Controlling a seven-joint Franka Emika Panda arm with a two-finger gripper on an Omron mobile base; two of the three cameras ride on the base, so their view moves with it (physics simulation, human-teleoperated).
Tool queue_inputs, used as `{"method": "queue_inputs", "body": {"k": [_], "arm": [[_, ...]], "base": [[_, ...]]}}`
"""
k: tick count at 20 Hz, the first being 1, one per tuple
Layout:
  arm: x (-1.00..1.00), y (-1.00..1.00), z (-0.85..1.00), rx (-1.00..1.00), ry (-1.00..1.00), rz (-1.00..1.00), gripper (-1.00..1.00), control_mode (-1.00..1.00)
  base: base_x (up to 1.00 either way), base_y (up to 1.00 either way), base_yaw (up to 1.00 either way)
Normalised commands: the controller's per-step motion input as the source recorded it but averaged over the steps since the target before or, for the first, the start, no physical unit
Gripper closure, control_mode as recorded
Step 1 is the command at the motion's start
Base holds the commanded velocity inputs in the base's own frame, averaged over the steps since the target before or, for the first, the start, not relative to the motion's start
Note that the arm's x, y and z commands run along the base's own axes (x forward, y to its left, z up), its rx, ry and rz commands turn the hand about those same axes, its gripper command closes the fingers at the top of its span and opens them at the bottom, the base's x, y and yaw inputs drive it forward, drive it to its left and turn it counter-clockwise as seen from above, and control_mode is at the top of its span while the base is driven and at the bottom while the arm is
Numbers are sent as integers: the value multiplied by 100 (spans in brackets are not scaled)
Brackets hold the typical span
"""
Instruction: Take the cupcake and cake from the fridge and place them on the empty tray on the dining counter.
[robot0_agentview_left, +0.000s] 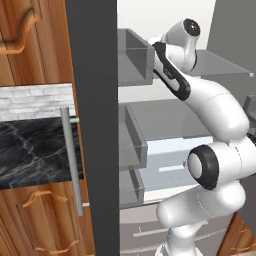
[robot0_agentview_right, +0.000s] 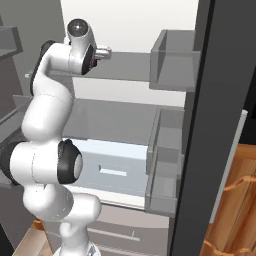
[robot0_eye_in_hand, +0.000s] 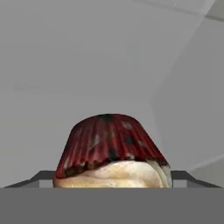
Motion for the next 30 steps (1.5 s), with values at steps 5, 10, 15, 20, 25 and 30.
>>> {"method": "queue_inputs", "body": {"k": [5, 10, 15, 20, 25, 30], "arm": [[-100, -13, 63, 0, -8, 1, 100, -100], [-100, -2, 17, 0, 0, 0, 100, -100], [-100, -5, -16, 0, -13, -1, 100, -100], [-100, -6, -38, 0, -19, -8, 100, -100], [-65, -6, -32, 0, 0, -13, 100, -100], [-29, -19, -26, 0, 6, -8, 100, -100]], "base": [[0, 0, 0], [0, 0, 0], [0, 0, 0], [0, 0, 0], [0, 0, 0], [0, 0, 0]]}}
